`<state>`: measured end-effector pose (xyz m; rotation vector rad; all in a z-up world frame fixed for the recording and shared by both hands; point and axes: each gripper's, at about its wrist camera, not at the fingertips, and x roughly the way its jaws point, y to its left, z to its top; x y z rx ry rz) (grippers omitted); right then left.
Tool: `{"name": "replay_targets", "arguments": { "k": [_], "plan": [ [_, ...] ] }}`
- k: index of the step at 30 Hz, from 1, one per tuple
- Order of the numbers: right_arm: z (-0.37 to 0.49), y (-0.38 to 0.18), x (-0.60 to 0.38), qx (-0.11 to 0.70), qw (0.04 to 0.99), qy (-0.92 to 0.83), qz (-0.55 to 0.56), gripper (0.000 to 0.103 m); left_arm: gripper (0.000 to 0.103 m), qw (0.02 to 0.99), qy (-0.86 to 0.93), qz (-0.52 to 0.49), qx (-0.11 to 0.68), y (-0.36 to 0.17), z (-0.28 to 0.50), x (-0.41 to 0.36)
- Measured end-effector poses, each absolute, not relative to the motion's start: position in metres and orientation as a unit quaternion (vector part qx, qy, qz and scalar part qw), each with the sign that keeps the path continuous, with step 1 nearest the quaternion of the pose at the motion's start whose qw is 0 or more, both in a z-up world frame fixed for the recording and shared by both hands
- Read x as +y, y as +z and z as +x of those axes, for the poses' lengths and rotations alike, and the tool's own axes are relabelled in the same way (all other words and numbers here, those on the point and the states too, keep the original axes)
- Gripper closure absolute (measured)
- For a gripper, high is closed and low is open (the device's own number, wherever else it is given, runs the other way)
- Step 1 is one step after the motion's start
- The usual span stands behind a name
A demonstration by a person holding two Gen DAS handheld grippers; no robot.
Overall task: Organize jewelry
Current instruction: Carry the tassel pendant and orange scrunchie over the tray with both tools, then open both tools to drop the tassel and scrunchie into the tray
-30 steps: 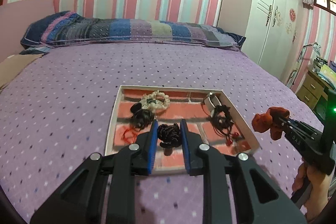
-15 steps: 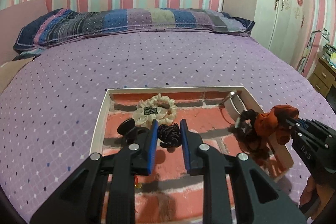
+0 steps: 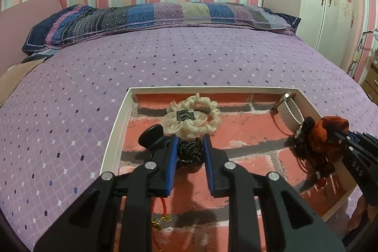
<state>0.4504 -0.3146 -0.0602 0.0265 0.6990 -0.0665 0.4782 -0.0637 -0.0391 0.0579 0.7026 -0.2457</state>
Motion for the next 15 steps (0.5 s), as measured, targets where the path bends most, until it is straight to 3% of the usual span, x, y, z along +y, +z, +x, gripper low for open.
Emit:
{"name": "replay_targets", "arguments": {
  "k": [8,10,12,15],
  "plan": [
    [0.451,-0.062,-0.311,0.346,0.938,-0.024,0.009,0.081,0.079,0.933,-0.115,0.055,0.336,-0.041,0.470,-0.071],
    [0.450,-0.062,-0.309,0.347,0.938,-0.019,0.005,0.074,0.071,0.934,-0.115,0.058,0.335,-0.042,0.469,-0.072],
    [0.449,-0.062,-0.307,0.346,0.938,-0.017,0.001,0.067,0.055,0.937,-0.113,0.063,0.326,-0.041,0.465,-0.072],
    [0.449,-0.063,-0.305,0.348,0.937,-0.016,-0.002,0.065,0.054,0.937,-0.116,0.066,0.323,-0.041,0.462,-0.073]
  ]
}}
